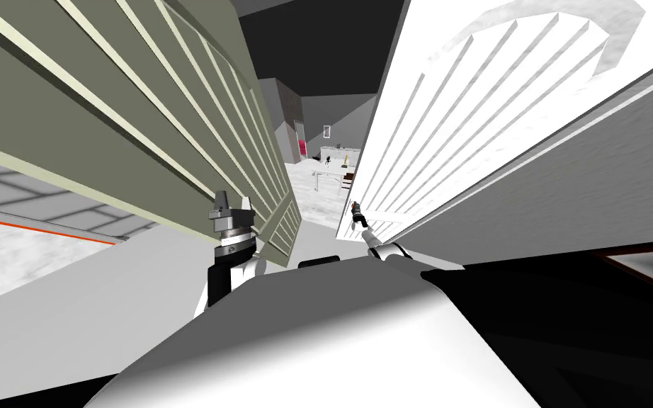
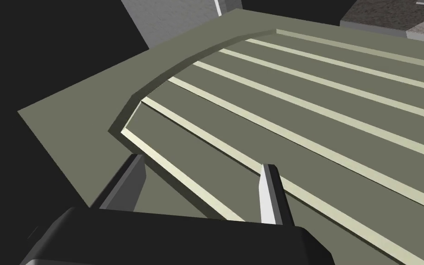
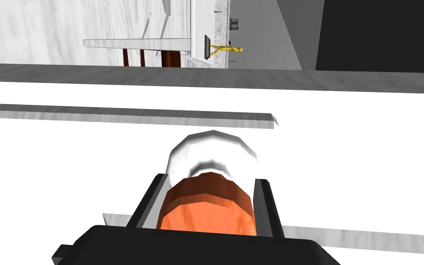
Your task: Pull the door open
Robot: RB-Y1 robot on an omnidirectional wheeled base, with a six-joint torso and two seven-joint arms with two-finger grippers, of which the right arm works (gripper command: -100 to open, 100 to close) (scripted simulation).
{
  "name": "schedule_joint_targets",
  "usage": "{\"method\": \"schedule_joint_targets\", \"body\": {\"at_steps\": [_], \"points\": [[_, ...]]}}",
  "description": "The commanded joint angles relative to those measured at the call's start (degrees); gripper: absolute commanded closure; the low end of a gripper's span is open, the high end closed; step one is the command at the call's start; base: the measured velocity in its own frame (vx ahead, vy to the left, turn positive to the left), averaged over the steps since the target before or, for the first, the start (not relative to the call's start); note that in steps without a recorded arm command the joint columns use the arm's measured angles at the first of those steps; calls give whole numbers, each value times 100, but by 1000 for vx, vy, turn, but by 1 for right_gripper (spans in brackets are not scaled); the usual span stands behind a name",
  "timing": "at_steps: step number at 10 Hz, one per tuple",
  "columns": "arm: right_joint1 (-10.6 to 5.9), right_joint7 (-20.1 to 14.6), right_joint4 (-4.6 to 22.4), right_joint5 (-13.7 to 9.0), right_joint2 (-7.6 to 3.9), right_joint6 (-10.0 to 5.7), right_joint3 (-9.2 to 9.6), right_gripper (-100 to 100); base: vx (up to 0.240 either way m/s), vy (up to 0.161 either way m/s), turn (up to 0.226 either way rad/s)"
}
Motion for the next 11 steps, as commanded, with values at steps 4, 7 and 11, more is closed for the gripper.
{"method": "schedule_joint_targets", "body": {"at_steps": [4,7,11], "points": [[35,-195,-49,67,-51,11,199,100,-185,-50,83],[57,-393,-118,139,-113,16,410,100,-243,-96,134],[79,-596,-188,212,-177,21,626,100,-238,-87,107]]}}
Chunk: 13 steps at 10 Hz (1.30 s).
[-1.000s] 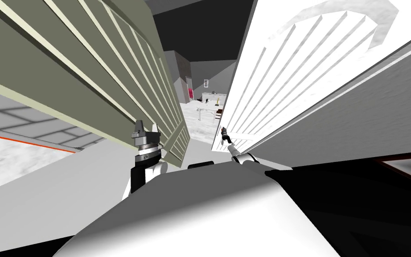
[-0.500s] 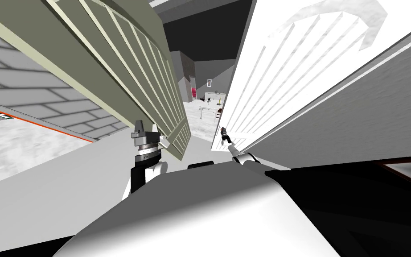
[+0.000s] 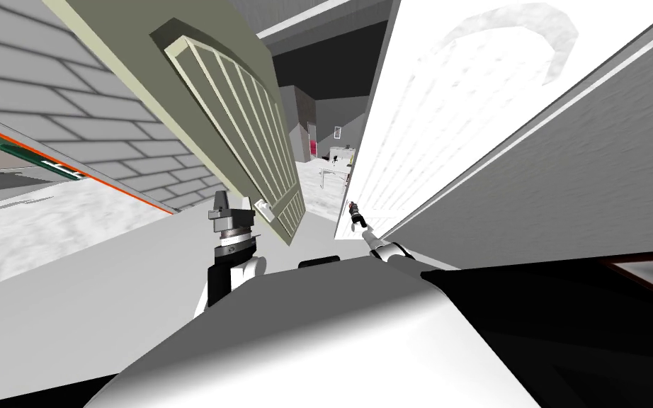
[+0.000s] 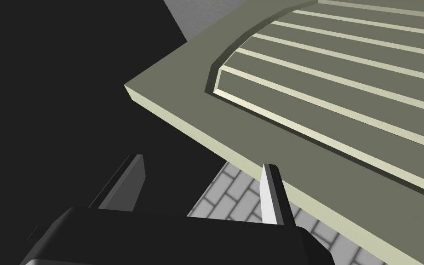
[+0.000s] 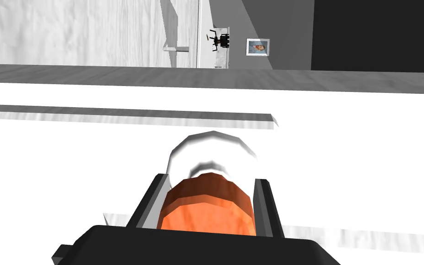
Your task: Pull the door open
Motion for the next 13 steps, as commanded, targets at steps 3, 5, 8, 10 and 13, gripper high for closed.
{"method": "schedule_joint_targets", "body": {"at_steps": [3,5,8,10,13], "points": [[45,-98,-64,20,-34,13,148,100,-147,-59,71],[61,-188,-117,35,-78,6,270,100,-223,-72,102],[89,-338,-207,60,-150,-6,471,100,-189,-106,114],[106,-428,-261,75,-194,-14,593,100,-200,-112,94],[114,-479,-295,83,-232,-18,660,100,-164,-75,71]]}}
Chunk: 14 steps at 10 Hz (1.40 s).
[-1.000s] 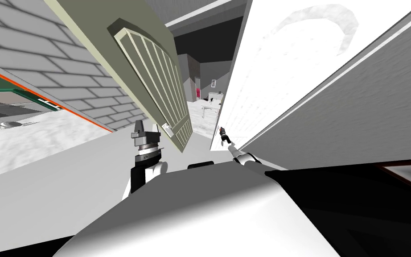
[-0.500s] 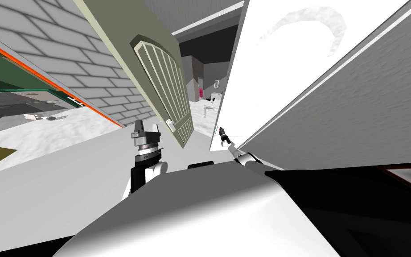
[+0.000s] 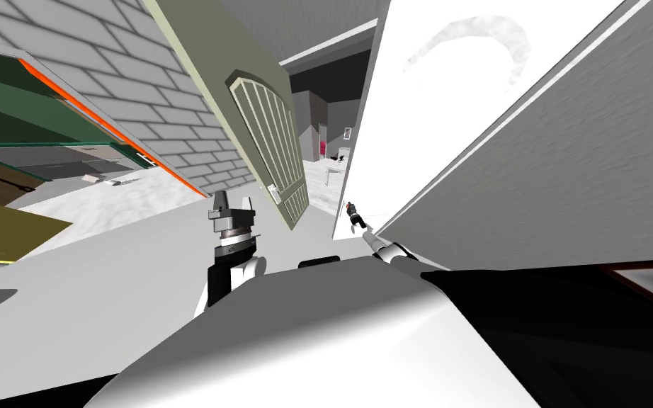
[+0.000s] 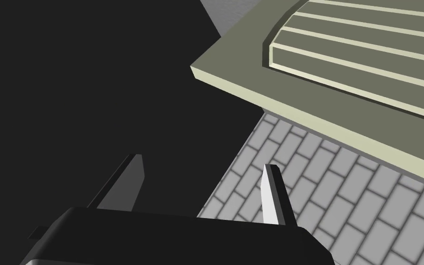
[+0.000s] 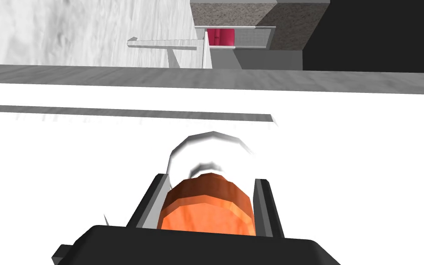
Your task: Pull the door open
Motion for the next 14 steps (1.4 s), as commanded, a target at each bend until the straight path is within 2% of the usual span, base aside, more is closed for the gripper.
{"method": "schedule_joint_targets", "body": {"at_steps": [1,11,12,13,14], "points": [[20,-69,-56,-6,-53,-17,114,100,-157,-57,78],[136,-469,-383,-38,-361,-112,778,100,-185,-104,88],[125,-435,-363,-38,-341,-105,728,100,-82,-63,38],[170,-518,-431,-46,-413,-136,881,100,-136,-33,71],[179,-541,-454,-51,-439,-148,920,100,-165,-99,82]]}}
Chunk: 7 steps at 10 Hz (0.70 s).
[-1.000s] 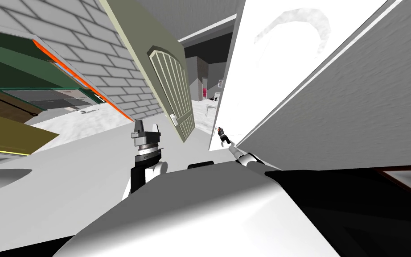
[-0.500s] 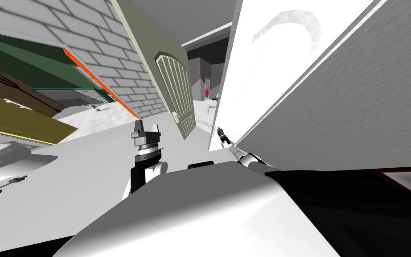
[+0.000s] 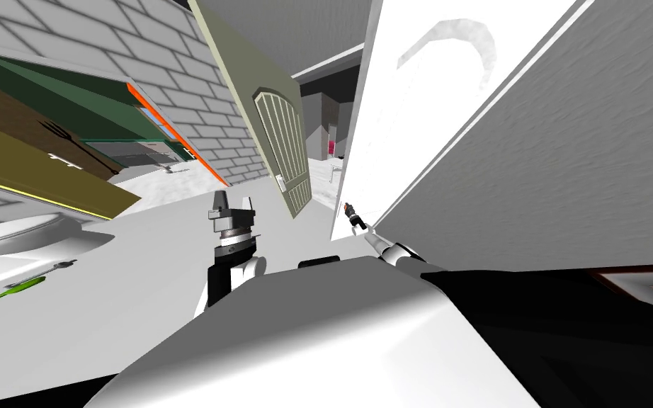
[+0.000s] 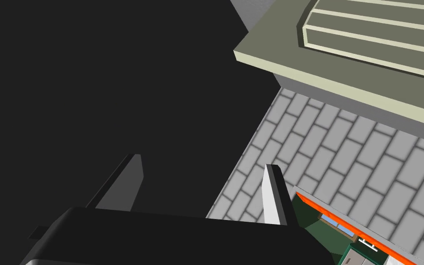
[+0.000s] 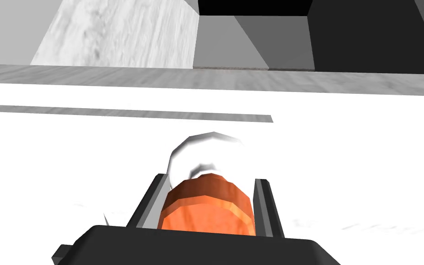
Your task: Pull the door open
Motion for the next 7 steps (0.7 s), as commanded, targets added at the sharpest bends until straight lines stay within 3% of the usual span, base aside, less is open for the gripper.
{"method": "schedule_joint_targets", "body": {"at_steps": [1,7], "points": [[43,-65,-97,-9,-70,-25,135,100,-158,-127,83],[164,-380,-407,-66,-427,-186,668,100,-184,-125,92]]}}
